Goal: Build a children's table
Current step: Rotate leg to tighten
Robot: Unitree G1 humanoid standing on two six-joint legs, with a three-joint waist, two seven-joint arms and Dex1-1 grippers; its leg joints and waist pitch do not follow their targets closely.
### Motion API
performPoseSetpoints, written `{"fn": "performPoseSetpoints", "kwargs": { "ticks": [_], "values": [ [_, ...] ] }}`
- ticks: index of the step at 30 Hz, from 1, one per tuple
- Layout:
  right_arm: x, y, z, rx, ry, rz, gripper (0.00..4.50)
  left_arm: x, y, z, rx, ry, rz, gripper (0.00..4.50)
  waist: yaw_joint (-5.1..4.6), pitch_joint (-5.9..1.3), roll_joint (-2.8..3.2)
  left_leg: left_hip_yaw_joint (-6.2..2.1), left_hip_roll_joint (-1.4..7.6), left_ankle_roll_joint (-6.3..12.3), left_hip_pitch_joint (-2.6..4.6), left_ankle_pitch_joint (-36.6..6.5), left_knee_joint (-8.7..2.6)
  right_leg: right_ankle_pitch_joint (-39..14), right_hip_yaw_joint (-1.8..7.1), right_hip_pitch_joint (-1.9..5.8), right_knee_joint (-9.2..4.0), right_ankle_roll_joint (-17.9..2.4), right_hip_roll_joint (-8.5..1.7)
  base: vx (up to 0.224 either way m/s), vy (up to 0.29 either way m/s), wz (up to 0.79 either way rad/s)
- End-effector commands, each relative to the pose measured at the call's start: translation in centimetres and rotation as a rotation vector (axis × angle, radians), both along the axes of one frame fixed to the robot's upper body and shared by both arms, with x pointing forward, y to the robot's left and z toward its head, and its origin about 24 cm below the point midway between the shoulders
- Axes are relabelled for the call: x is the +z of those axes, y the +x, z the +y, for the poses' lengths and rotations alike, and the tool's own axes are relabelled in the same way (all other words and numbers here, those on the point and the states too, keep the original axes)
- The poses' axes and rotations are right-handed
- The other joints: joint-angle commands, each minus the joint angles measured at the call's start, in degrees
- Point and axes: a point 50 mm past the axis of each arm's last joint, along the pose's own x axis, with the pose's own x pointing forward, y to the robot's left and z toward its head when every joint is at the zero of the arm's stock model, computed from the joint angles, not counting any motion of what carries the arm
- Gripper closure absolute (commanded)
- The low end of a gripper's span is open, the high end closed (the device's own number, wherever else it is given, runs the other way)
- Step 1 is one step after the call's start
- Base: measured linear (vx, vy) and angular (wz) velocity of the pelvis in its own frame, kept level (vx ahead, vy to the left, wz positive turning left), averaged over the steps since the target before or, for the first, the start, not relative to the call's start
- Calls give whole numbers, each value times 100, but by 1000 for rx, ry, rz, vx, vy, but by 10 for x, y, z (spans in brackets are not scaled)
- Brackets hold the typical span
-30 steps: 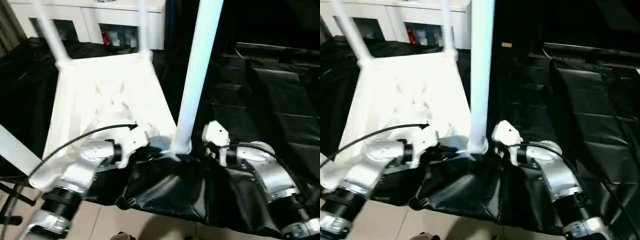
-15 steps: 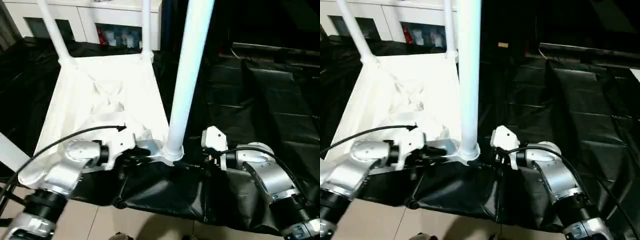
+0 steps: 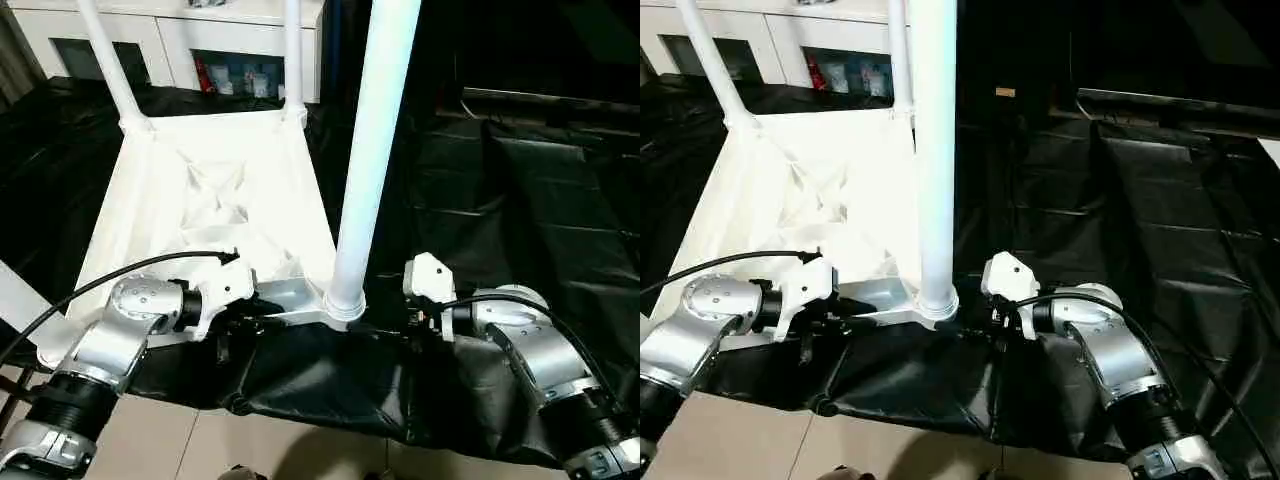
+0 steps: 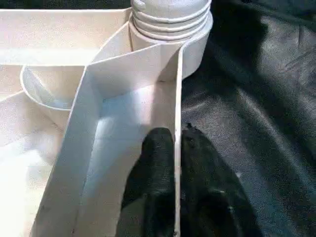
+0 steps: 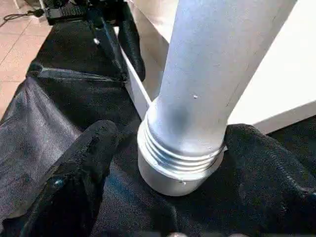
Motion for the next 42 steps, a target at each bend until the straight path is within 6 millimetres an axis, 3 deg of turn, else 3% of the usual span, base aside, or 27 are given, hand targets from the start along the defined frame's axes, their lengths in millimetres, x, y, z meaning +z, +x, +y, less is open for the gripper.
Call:
{"fn": "performPoseSetpoints", "kwargs": {
  "ticks": [1,3,9,18,30,34,35,42],
  "values": [
    [4,0,6,44,17,-9,66,-7,-3,4,3,23,52,436,31,-326,36,-71,207,185,57,-1294,-406,-799,202,258,-311,-1485,-310,0,0,0],
    [6,1,8,47,28,-3,66,-7,-3,4,11,8,58,445,30,-326,35,-69,205,192,56,-1292,-404,-793,201,263,-308,-1498,-311,0,0,0],
    [7,6,14,54,45,21,5,-9,-3,5,5,12,72,450,19,-309,24,-73,216,193,57,-1382,-419,-997,199,252,-323,-1486,-319,0,0,0],
    [6,16,24,49,24,-3,5,-10,-5,7,-1,20,85,450,21,-313,20,-64,208,183,59,-1255,-410,-868,205,254,-305,-1501,-320,0,0,0],
    [3,24,28,56,32,36,114,-8,-3,8,0,25,85,450,31,-327,38,-57,213,184,62,-1223,-401,-763,195,258,-284,-1578,-317,0,0,0],
    [2,24,29,65,25,37,126,-8,-3,8,-1,26,86,450,36,-327,37,-55,214,171,66,-1233,-402,-797,201,257,-288,-1557,-321,0,0,0],
    [2,25,29,68,22,39,149,-9,-3,7,-1,25,88,450,35,-329,31,-55,212,181,62,-1198,-399,-746,199,259,-279,-1567,-318,0,0,0],
    [2,26,28,83,11,46,191,-9,-5,8,-3,23,94,450,32,-301,29,-53,215,193,59,-1257,-408,-853,202,246,-294,-1552,-319,0,0,0]
  ]
}}
